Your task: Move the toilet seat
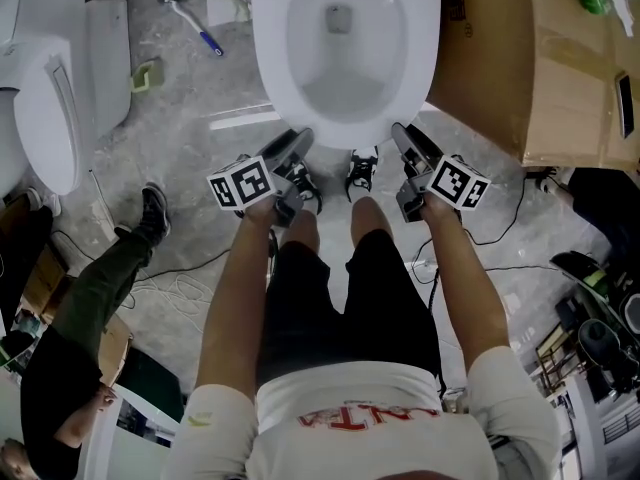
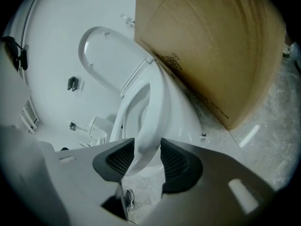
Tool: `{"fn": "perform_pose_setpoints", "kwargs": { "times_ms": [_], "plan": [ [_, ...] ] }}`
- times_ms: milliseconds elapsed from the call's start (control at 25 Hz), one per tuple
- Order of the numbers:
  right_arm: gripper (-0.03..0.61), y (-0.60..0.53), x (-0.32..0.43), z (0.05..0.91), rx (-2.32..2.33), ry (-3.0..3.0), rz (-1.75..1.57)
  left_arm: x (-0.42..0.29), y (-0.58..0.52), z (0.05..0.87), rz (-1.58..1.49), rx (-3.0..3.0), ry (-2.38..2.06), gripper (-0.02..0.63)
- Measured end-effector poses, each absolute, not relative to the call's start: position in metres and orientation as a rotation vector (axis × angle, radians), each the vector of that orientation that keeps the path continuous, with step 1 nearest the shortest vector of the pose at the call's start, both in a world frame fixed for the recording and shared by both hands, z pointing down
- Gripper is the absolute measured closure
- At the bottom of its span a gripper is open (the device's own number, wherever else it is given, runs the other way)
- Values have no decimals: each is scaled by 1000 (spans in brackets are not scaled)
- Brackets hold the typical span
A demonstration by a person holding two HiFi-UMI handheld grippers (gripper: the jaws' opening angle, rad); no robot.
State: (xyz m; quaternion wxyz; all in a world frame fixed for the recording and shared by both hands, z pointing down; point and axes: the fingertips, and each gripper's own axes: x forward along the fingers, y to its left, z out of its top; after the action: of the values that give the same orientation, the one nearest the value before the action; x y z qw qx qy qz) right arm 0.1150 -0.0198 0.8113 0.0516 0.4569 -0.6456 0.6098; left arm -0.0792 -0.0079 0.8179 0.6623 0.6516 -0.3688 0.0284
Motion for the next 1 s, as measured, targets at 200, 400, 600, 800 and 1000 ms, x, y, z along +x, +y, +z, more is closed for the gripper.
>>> {"fn": "perform_pose_setpoints", "kwargs": {
  "times_ms": [200, 400, 600, 800, 1000],
  "plan": [
    [399, -22, 115, 804, 1379, -2002, 1844, -76, -13, 811, 39, 1449, -817, 425],
    [410, -18, 110, 797, 1363, -2037, 1956, -79, -12, 797, 17, 1463, -804, 463],
    [425, -20, 97, 777, 1287, -2156, 2029, -81, -17, 783, -14, 1485, -803, 463],
    [428, -23, 100, 758, 1238, -2200, 2044, -84, -22, 766, -58, 1501, -831, 463],
    [430, -30, 99, 729, 1233, -2243, 2078, -81, -26, 738, -112, 1496, -820, 463]
  ]
}}
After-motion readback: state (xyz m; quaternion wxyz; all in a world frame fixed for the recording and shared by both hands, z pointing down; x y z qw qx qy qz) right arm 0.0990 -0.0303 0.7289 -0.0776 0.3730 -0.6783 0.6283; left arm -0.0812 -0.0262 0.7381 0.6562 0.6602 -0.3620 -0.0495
